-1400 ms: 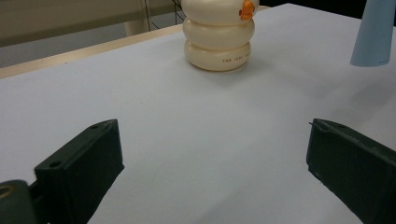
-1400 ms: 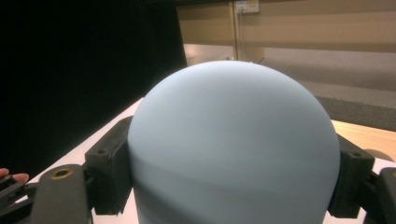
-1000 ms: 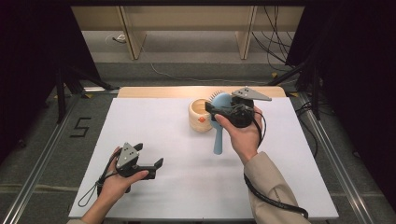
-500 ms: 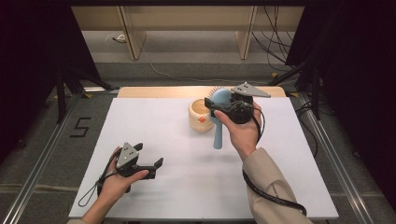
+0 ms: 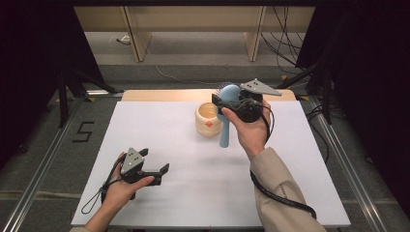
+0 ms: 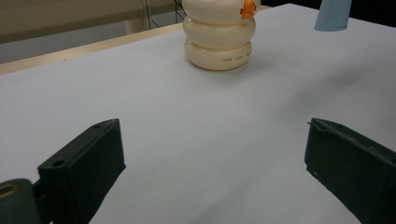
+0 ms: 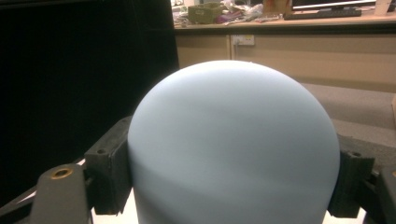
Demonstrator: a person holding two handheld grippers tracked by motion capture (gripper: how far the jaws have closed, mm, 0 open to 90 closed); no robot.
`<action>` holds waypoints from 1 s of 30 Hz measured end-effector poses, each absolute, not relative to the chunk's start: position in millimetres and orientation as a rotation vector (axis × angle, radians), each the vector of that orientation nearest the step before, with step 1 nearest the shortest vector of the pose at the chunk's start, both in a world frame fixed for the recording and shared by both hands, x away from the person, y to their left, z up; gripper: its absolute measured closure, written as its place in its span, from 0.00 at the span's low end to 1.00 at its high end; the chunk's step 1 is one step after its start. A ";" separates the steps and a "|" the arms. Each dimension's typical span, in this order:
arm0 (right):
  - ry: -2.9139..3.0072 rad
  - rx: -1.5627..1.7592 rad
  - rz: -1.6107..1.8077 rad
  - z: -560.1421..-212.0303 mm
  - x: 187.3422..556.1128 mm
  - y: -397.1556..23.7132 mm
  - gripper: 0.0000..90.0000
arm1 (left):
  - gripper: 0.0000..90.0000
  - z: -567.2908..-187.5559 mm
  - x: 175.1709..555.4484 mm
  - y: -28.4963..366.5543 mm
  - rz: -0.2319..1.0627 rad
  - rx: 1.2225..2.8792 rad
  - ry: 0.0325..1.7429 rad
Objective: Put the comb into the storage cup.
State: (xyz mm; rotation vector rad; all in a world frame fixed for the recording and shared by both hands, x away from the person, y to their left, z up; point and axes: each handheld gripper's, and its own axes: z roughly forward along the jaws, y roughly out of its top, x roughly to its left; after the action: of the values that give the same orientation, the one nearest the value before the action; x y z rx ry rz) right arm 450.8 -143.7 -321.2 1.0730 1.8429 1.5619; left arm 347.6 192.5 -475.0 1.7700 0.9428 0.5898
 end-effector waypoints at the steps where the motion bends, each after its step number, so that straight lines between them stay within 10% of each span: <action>1: 1.840 1.071 1.564 -320.7 451.3 -143.4 0.24 | 0.05 -475.0 347.6 192.4 0.590 1.771 0.941; 30: 1.778 1.039 1.608 -308.7 463.1 -136.3 0.24 | 0.05 -474.9 348.0 193.0 0.583 1.765 0.951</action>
State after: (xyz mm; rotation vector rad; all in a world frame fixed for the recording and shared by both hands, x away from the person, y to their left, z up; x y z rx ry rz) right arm 463.1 -136.3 -308.7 1.0390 1.7785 1.6078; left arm 348.0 193.0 -474.9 1.7651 0.9509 0.5831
